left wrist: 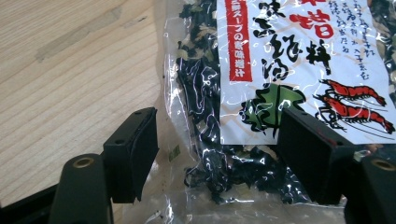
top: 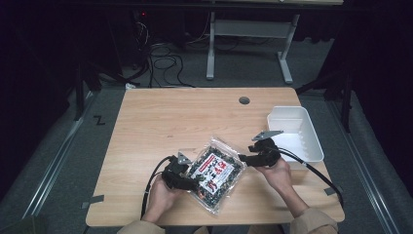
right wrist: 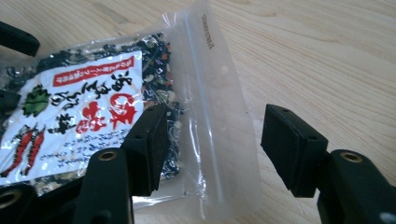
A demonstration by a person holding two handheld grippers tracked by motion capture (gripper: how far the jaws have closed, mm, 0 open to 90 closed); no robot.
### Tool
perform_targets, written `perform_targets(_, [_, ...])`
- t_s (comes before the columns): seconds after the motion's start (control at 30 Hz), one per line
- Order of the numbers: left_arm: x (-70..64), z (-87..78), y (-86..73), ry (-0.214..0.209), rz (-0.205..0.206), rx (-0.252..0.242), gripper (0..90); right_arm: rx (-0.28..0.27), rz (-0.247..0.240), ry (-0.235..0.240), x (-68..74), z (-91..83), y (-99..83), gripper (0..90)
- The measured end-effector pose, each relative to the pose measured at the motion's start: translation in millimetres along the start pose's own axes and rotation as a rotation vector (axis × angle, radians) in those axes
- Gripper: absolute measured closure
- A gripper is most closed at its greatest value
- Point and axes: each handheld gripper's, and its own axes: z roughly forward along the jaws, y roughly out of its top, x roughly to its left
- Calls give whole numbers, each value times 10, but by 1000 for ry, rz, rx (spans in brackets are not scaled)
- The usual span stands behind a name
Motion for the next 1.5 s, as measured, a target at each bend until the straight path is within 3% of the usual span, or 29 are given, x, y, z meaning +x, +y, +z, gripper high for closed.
perform_targets(0.2, [28,-20,-4,34,-10,4,298,14,18,2,-6,55,-9,420])
perform_targets(0.3, [65,-19,-16,38,-35,-6,298,72,23,-2,-7,183,-46,423])
perform_targets(0.4, [106,-24,-23,45,-52,-9,298,92,41,4,-7,234,-56,434])
perform_targets(0.73, [102,-25,-32,49,-57,-15,304,87,101,121,-4,284,-39,630])
perform_targets(0.87, [84,-28,-32,58,-48,-17,310,62,84,152,13,249,-36,756])
perform_targets(1.0, [100,-24,-33,46,-62,-19,310,92,59,133,9,263,-64,827])
perform_targets(1.1, [90,-26,-35,56,-57,-22,310,76,37,119,32,229,-65,880])
perform_targets(1.23, [55,-30,-49,78,-22,-43,310,70,1,103,50,167,-72,894])
perform_targets(1.37, [58,-30,-49,73,-27,-51,301,34,-42,87,87,89,-78,896])
perform_targets(1.5, [53,-40,-45,66,-32,-62,296,3,-47,96,81,-9,-33,897])
